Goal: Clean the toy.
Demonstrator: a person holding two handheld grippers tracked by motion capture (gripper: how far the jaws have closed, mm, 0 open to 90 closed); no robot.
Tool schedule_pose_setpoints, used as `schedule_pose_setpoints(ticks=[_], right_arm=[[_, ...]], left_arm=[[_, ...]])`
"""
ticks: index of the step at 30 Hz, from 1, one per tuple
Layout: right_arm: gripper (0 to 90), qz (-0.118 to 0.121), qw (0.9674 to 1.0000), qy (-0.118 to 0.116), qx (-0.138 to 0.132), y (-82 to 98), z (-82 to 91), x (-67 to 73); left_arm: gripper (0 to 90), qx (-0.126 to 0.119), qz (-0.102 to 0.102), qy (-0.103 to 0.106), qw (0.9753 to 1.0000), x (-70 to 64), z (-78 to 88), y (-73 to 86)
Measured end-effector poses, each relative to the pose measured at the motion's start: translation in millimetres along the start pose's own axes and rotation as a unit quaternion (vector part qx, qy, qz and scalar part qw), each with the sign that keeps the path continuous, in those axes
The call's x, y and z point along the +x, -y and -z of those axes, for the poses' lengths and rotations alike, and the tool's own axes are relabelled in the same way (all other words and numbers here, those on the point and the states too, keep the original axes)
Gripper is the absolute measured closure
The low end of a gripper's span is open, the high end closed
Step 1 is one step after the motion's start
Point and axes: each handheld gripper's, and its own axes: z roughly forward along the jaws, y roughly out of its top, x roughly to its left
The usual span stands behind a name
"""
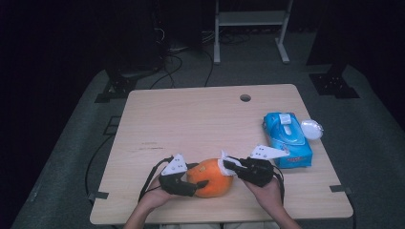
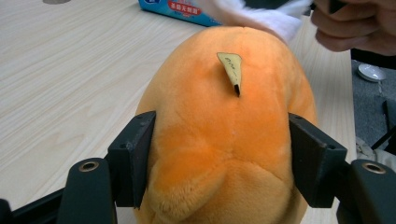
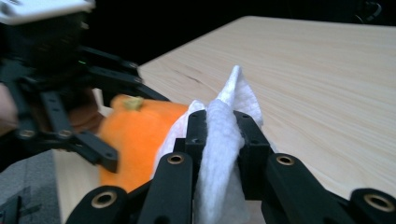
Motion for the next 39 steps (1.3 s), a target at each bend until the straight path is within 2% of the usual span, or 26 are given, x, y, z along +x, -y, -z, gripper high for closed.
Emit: schedule_pose_setpoints(ticks=[3,5,7,9,12,15,17,21,23,24,28,30,31,34,35,37,39], right_arm=[[77.0,0.004,1.0000,-0.003,0.002,0.5,-1.8,1.5],[76.9,-0.009,0.9999,-0.002,0.005,4.3,-2.6,-5.0],[76.9,-0.018,0.9997,0.012,0.010,9.3,-2.2,-12.7],[76.9,-0.040,0.9989,0.020,0.015,15.9,-1.9,-21.2],[76.9,-0.055,0.9984,0.015,0.007,15.9,-0.2,-22.4],[76.8,-0.039,0.9992,0.000,-0.007,8.6,1.7,-13.3],[76.8,-0.030,0.9995,0.005,0.000,9.3,0.5,-11.7],[76.8,-0.046,0.9986,0.019,0.019,20.5,-4.7,-22.7],[76.8,-0.062,0.9976,0.019,0.021,24.5,-6.0,-27.0],[76.8,-0.063,0.9977,0.018,0.019,23.5,-5.6,-25.9],[76.8,-0.040,0.9992,0.004,-0.004,11.9,-2.6,-15.0],[76.8,-0.036,0.9993,0.007,0.001,12.8,-4.0,-14.9],[76.7,-0.042,0.9991,0.009,0.004,16.0,-5.3,-17.4],[76.7,-0.052,0.9979,0.030,0.027,26.0,-9.9,-26.3],[76.7,-0.057,0.9977,0.027,0.025,26.3,-9.8,-27.2],[76.6,-0.045,0.9983,0.030,0.020,21.2,-7.8,-23.1],[76.7,-0.036,0.9992,0.014,0.000,12.3,-3.2,-15.2]], left_arm=[[31.8,-0.004,0.006,0.002,1.0000,3.3,1.1,1.8],[31.7,-0.003,0.008,0.000,1.0000,4.0,1.3,1.6],[31.7,-0.007,0.012,0.001,0.9999,4.7,1.2,2.4],[31.8,-0.009,0.016,0.002,0.9998,6.3,1.7,3.4],[31.8,-0.009,0.018,0.001,0.9998,8.0,3.0,4.1],[31.7,-0.014,0.024,0.001,0.9996,10.8,4.1,5.4],[31.8,-0.014,0.028,0.000,0.9995,13.3,5.7,6.3],[31.8,-0.015,0.031,-0.007,0.9994,15.9,8.4,7.4],[31.7,-0.017,0.034,-0.007,0.9993,17.4,9.4,8.5],[31.8,-0.019,0.036,-0.006,0.9992,17.8,9.1,9.0],[31.8,-0.019,0.032,-0.003,0.9993,15.4,6.0,8.1],[31.8,-0.018,0.029,-0.003,0.9994,14.5,5.7,7.9],[31.7,-0.019,0.028,-0.002,0.9994,14.1,5.5,8.1],[31.7,-0.018,0.024,-0.001,0.9995,12.3,4.6,7.6],[31.6,-0.018,0.022,-0.001,0.9996,11.8,4.6,7.2],[31.5,-0.019,0.022,0.001,0.9996,11.4,4.7,7.5],[31.4,-0.017,0.016,0.004,0.9997,9.7,3.8,7.0]])
